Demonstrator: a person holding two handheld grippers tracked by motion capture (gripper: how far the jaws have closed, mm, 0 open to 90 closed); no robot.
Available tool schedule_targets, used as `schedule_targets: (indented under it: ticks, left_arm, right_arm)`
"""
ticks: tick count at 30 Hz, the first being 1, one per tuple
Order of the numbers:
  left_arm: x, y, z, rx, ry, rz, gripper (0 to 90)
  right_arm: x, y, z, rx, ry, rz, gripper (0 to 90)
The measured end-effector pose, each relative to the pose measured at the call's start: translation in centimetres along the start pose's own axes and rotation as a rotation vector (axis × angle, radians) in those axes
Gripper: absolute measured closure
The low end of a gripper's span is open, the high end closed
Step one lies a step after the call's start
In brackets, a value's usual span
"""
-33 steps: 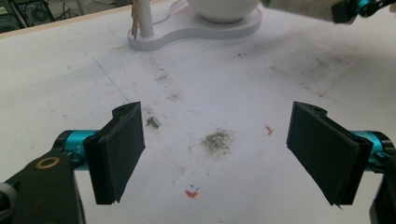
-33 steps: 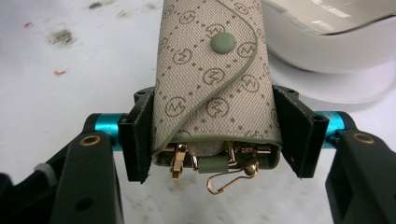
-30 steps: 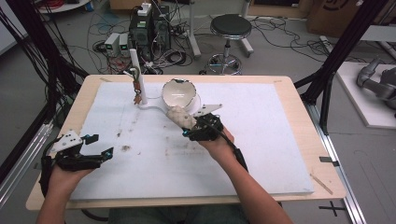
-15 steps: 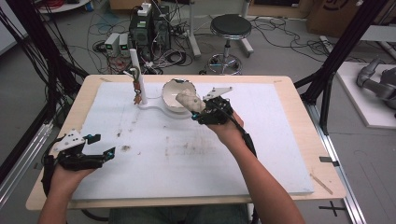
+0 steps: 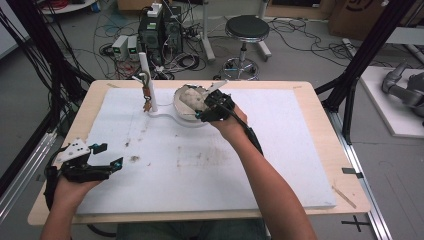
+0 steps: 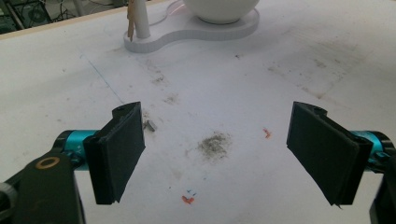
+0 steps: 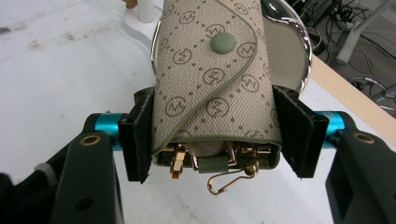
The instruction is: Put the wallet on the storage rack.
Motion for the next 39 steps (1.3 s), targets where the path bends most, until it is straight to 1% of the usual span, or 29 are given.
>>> schedule_targets:
  ticks: [1, 3, 5, 8, 9, 12, 13, 15, 17, 20, 23, 25, 29, 32, 33, 36, 38, 39]
  left_arm:
    - [0.0, 0.0, 0.0, -0.001, 0.001, 0.0, 19.1]
    - [0.0, 0.0, 0.0, -0.003, 0.005, -0.001, 19.1]
    - [0.0, 0.1, 0.0, 0.0, 0.001, -0.002, 19.1]
    - [0.1, 0.2, 0.0, -0.003, 0.005, -0.005, 19.1]
    - [0.1, 0.2, 0.0, -0.003, 0.006, -0.005, 19.1]
    - [0.1, 0.2, 0.0, -0.001, 0.004, -0.006, 19.1]
    - [0.1, 0.2, 0.0, -0.001, 0.004, -0.005, 19.1]
    - [0.1, 0.2, 0.0, -0.001, 0.006, -0.005, 19.0]
    - [0.1, 0.2, 0.0, -0.003, 0.006, -0.004, 19.1]
    - [0.0, 0.2, 0.0, -0.004, 0.005, -0.003, 19.1]
    - [0.1, 0.3, 0.0, -0.005, 0.006, -0.004, 19.1]
    - [0.1, 0.3, 0.0, -0.006, 0.007, -0.004, 19.1]
    - [0.1, 0.3, -0.1, -0.007, 0.006, -0.003, 19.1]
    - [0.0, 0.3, -0.1, -0.007, 0.006, -0.002, 19.1]
    - [0.0, 0.4, -0.1, -0.008, 0.006, -0.002, 19.0]
    - [0.1, 0.4, -0.1, -0.008, 0.006, -0.005, 19.1]
    - [0.1, 0.4, 0.0, -0.007, 0.005, -0.005, 19.1]
    - [0.1, 0.4, -0.1, -0.011, 0.009, -0.005, 19.1]
  right_arm:
    - [0.0, 0.5, 0.6, -0.013, -0.015, -0.014, 37.1]
    - [0.0, 0.7, 0.8, -0.017, -0.015, -0.016, 37.2]
    - [0.1, 1.2, 1.2, -0.034, -0.011, -0.023, 37.1]
    - [0.0, 2.0, 1.6, -0.062, -0.033, -0.027, 37.1]
    - [0.0, 2.1, 1.8, -0.064, -0.042, -0.038, 37.1]
    - [-0.1, 2.8, 2.1, -0.082, -0.049, -0.045, 37.1]
    - [-0.1, 3.0, 2.1, -0.086, -0.049, -0.052, 37.1]
    - [-0.1, 3.6, 2.0, -0.117, -0.046, -0.061, 37.1]
    - [0.0, 3.8, 2.0, -0.117, -0.047, -0.063, 37.1]
    - [0.2, 4.2, 2.0, -0.133, -0.036, -0.068, 37.0]
    - [0.4, 4.6, 1.9, -0.14, -0.03, -0.073, 37.0]
    - [0.5, 4.8, 2.0, -0.132, -0.021, -0.073, 36.9]
    - [0.6, 5.1, 2.2, -0.145, -0.016, -0.073, 36.7]
    - [0.6, 5.3, 2.3, -0.139, -0.001, -0.074, 35.9]
    - [0.6, 5.4, 2.4, -0.135, -0.005, -0.069, 35.5]
    - [0.5, 5.6, 2.4, -0.129, -0.006, -0.071, 32.4]
    - [0.6, 5.5, 2.5, -0.118, -0.002, -0.082, 26.2]
    - [0.6, 5.4, 2.5, -0.117, 0.004, -0.076, 24.4]
Point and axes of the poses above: each handheld gripper's, and its own axes: y roughly forward along the jaws, z roughly out of its top, x roughly to its right, the point moved 7 cm from there along y, roughly forward along the jaws, and after that the axes turned 4 degrees about -x, right-handed, at the moved point
